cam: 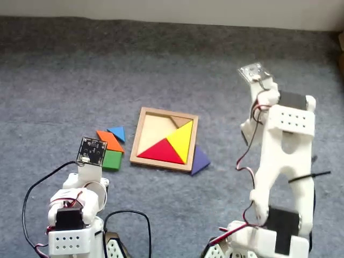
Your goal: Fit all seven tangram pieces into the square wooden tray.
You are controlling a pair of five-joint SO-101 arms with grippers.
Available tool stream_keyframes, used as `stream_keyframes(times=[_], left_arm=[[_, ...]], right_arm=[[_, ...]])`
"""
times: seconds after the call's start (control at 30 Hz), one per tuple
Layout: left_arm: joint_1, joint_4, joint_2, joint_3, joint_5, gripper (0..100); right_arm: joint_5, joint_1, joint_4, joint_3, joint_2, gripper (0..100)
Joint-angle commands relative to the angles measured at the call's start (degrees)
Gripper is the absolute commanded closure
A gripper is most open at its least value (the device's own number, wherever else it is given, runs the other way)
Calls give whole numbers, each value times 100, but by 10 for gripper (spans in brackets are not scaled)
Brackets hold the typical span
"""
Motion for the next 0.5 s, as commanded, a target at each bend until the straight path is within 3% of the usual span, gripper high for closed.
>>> stream_keyframes(times=[0.0, 0.13, 0.33, 0.47], left_arm=[[-13, 44, -119, 110, -44, 994], [-13, 44, -119, 110, -44, 994], [-13, 44, -119, 110, -44, 994], [-13, 44, -119, 110, -44, 994]], right_arm=[[176, 541, -426, 330, -769, 990], [158, 1288, -901, 796, -1051, 970], [-607, 2695, -954, 857, -1429, 724], [-853, 3547, -1024, 365, -1675, 698]])
